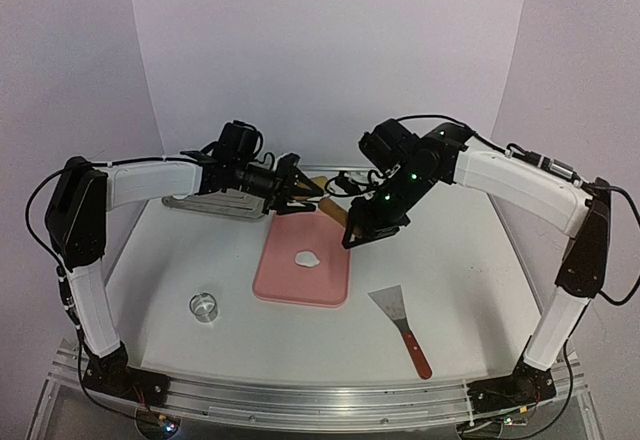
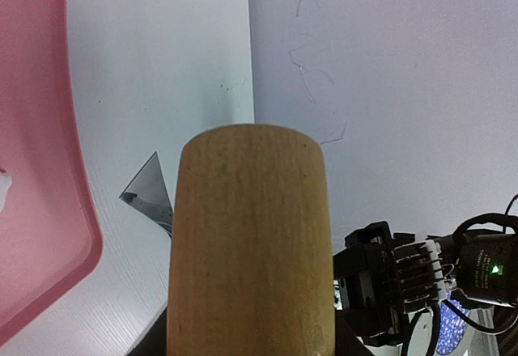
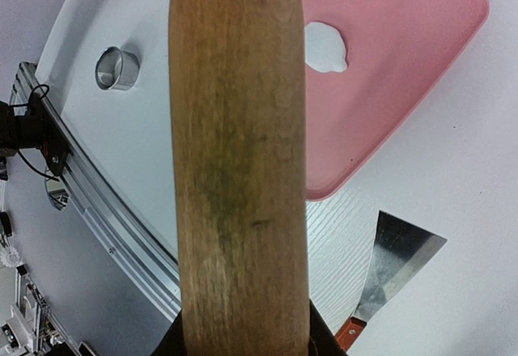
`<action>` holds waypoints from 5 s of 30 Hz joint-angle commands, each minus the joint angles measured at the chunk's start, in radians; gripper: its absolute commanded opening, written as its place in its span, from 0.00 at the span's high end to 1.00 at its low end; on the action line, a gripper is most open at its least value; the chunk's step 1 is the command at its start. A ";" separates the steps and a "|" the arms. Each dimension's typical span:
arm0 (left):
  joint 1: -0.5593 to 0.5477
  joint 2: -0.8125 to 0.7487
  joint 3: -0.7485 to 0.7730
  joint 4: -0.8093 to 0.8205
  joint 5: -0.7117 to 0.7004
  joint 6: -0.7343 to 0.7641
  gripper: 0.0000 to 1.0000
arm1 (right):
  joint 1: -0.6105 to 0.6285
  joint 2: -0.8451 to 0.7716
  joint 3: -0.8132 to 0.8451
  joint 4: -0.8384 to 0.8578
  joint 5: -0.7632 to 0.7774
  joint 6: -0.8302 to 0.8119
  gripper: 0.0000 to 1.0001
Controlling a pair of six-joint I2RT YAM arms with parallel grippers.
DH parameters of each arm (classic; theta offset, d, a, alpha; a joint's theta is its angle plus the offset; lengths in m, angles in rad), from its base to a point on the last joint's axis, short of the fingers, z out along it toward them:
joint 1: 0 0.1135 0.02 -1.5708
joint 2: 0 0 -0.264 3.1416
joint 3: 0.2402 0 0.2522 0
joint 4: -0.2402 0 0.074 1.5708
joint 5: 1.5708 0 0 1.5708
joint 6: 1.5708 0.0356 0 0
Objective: Roll out the dumpling wrappers from the dough
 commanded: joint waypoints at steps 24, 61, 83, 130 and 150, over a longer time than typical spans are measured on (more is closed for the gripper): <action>0.043 -0.224 -0.244 0.899 -0.228 -0.569 1.00 | -0.274 -0.150 -0.460 1.195 -0.392 0.724 0.08; 0.043 -0.272 -0.328 0.877 -0.341 -0.493 1.00 | -0.249 -0.024 -0.396 1.589 -0.519 1.019 0.51; 0.043 -0.321 -0.394 0.878 -0.464 -0.483 1.00 | -0.213 0.038 -0.338 1.553 -0.544 1.033 0.38; 0.090 -0.029 -0.188 -0.416 -0.556 0.410 0.40 | -0.287 0.190 -0.050 0.360 -0.357 0.494 1.00; 0.012 0.152 -0.053 -0.544 -0.767 0.462 0.48 | -0.280 0.337 0.018 0.214 -0.292 0.415 1.00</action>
